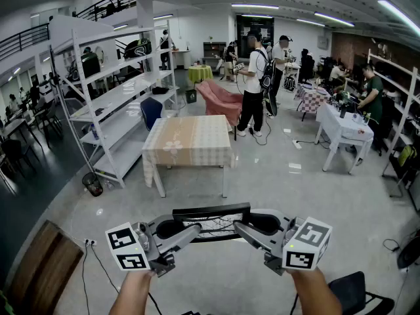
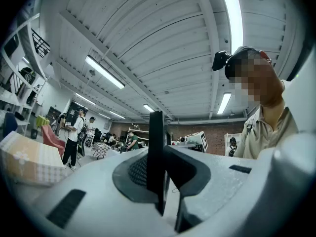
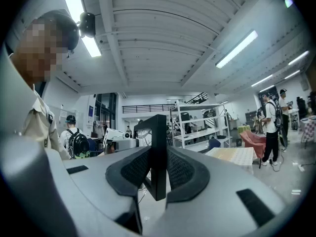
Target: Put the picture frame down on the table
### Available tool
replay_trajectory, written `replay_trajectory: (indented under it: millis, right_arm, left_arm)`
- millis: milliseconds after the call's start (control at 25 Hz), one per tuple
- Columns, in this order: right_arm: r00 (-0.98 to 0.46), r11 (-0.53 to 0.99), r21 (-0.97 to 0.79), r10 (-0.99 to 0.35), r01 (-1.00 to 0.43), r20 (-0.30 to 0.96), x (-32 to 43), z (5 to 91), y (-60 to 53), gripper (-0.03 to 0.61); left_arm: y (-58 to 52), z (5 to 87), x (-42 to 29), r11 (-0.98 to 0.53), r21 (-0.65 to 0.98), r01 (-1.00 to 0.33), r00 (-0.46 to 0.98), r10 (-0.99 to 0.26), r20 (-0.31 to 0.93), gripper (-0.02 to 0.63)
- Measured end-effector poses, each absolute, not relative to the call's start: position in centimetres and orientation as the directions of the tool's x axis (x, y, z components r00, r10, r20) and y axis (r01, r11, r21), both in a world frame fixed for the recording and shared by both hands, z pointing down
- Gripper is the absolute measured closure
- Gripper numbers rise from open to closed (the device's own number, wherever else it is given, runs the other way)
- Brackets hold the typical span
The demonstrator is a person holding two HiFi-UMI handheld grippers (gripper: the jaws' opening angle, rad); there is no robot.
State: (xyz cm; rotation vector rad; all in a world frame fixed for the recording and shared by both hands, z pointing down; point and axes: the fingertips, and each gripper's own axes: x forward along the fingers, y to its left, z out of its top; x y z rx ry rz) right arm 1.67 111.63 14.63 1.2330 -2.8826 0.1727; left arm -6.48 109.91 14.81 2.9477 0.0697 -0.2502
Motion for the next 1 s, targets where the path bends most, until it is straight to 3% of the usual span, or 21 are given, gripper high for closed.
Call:
replay_trajectory:
  millis: [1000]
  right_arm:
    - [-0.687, 0.677, -0.126, -0.723, -0.725, 0.072, -2.8, 16.2, 104.0, 0.492]
  left_arm:
    - [101.9, 16.7, -10.9, -0.970, 0.223, 0.095, 0.980, 0.052, -0.193, 0.565]
